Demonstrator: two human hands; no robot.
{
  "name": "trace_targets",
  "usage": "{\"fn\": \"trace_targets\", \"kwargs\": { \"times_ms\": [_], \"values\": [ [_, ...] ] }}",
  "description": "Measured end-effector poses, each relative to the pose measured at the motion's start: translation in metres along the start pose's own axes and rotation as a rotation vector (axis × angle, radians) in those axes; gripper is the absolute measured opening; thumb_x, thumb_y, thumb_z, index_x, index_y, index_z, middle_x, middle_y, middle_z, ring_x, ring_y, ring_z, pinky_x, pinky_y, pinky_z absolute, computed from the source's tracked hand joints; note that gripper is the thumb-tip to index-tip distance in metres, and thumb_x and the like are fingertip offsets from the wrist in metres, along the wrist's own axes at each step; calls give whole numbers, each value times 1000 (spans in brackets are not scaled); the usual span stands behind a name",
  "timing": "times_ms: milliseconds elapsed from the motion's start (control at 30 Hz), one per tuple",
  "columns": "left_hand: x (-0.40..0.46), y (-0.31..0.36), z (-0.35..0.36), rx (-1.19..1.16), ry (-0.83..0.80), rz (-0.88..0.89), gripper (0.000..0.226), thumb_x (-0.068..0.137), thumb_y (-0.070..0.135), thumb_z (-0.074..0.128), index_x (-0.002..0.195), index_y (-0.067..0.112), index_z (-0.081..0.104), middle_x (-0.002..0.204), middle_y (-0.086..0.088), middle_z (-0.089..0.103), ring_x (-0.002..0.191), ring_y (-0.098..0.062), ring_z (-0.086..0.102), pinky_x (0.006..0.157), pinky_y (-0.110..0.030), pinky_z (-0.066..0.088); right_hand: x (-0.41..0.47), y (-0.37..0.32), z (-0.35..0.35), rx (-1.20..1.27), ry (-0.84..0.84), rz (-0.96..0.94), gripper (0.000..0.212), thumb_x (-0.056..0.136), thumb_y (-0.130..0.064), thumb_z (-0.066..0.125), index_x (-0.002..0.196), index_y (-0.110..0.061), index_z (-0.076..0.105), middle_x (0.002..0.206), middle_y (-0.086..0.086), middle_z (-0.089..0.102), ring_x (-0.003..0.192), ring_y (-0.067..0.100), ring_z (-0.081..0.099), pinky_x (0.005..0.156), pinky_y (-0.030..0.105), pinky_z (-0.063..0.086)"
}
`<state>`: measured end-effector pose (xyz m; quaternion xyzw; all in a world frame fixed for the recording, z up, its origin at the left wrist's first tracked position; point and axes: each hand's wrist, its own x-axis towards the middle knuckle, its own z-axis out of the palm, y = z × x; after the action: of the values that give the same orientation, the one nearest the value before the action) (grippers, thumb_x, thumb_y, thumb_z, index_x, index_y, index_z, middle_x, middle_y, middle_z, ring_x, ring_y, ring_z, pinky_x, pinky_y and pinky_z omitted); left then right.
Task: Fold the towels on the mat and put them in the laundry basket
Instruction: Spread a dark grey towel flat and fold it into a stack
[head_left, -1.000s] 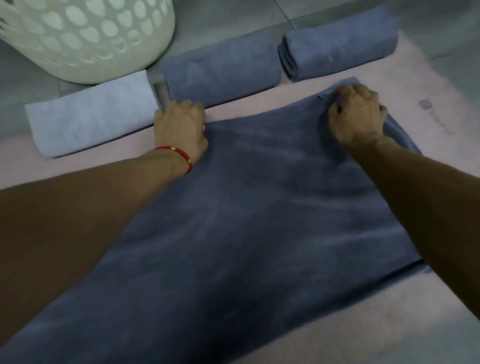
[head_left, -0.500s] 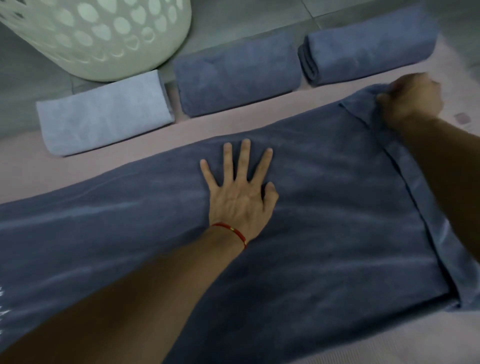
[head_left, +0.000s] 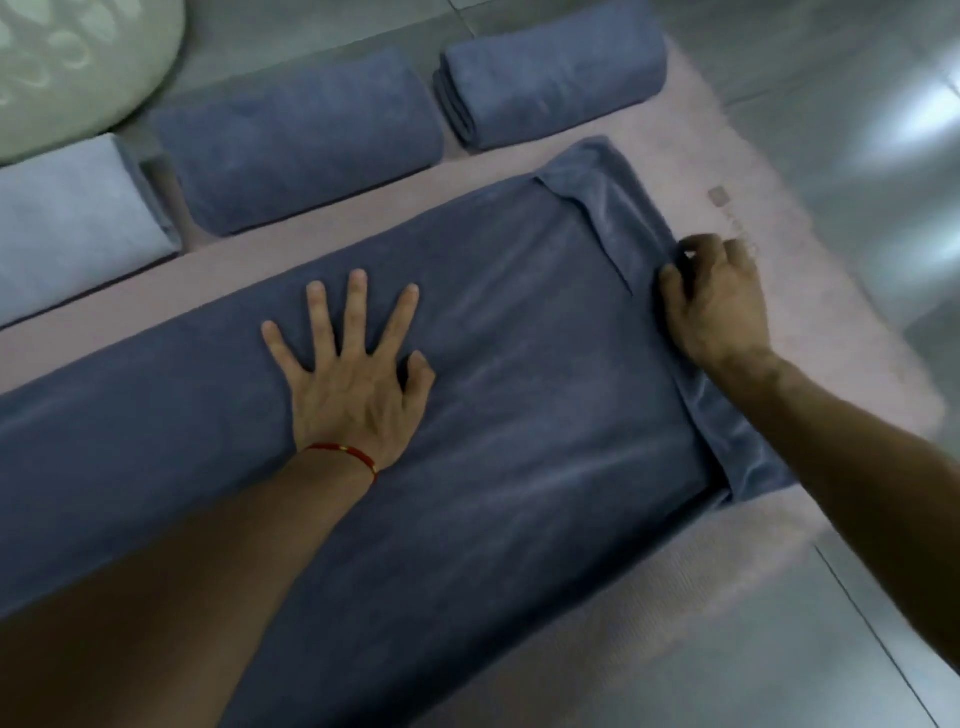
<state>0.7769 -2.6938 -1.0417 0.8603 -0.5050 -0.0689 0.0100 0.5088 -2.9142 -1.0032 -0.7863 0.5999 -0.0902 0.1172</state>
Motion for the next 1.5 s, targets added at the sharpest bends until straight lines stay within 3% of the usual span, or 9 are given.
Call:
{"fn": "trace_targets", "kwargs": {
  "times_ms": [200,367,533,633,767,933,1100,1233,1500],
  "values": [
    [-1,-3,3,6,5,10,62,98,58,17,156,49,-3,169,1,-5,153,-36,-7,111,-77,0,-111,55,-33,-79,-114,291,32,103,-37,46,115,-7,47,113,22,60,88,41,58,78,48,50],
    [-5,-8,-2,-40,-66,58,59,101,57,15,156,48,-4,168,0,-11,153,-34,-12,110,-78,-2,-127,79,-51,-36,-154,333,25,100,-29,58,120,-15,55,116,15,64,96,32,60,86,45,54],
    [-108,17,-13,20,36,466,69,93,55,31,158,35,24,168,-7,10,154,-35,10,109,-78,6,-154,45,-49,-308,-113,-6,35,99,-44,47,122,-17,48,118,11,49,103,30,47,91,50,43],
    [-189,35,-1,9,-8,706,68,86,51,48,151,31,42,164,-7,28,149,-34,27,107,-77,17,-185,28,-35,-316,-152,-2,32,96,-43,49,116,-18,49,117,12,49,110,33,48,93,56,44],
    [-219,46,3,8,93,724,38,82,22,68,120,18,65,116,-11,63,101,-32,60,85,-54,48,-214,28,-27,-129,-92,227,25,96,-34,54,115,-18,48,123,16,48,114,38,44,90,58,48],
    [-202,70,-21,37,-54,764,24,52,-7,70,69,9,61,64,-9,53,53,-25,55,40,-30,42,-231,25,-33,30,-5,505,34,94,-41,60,115,-15,52,117,17,47,108,37,49,93,51,50],
    [-172,86,-51,-97,-411,714,9,94,19,51,100,13,53,105,-12,60,96,-33,63,73,-36,48,-225,29,-24,238,119,601,30,91,-46,51,100,-18,59,102,11,64,89,33,64,85,52,57],
    [-72,103,-49,-204,-176,634,17,92,22,52,100,9,58,104,-14,60,96,-36,60,80,-44,51,-219,24,-25,297,183,673,21,93,-37,57,99,-17,54,96,7,64,88,31,62,84,48,54],
    [155,152,-56,-128,-17,313,40,101,23,51,131,-2,50,135,-30,51,125,-46,46,105,-48,37,-228,32,-4,329,160,885,51,81,-72,43,75,-24,61,89,6,65,85,31,63,83,50,55]
  ]
}}
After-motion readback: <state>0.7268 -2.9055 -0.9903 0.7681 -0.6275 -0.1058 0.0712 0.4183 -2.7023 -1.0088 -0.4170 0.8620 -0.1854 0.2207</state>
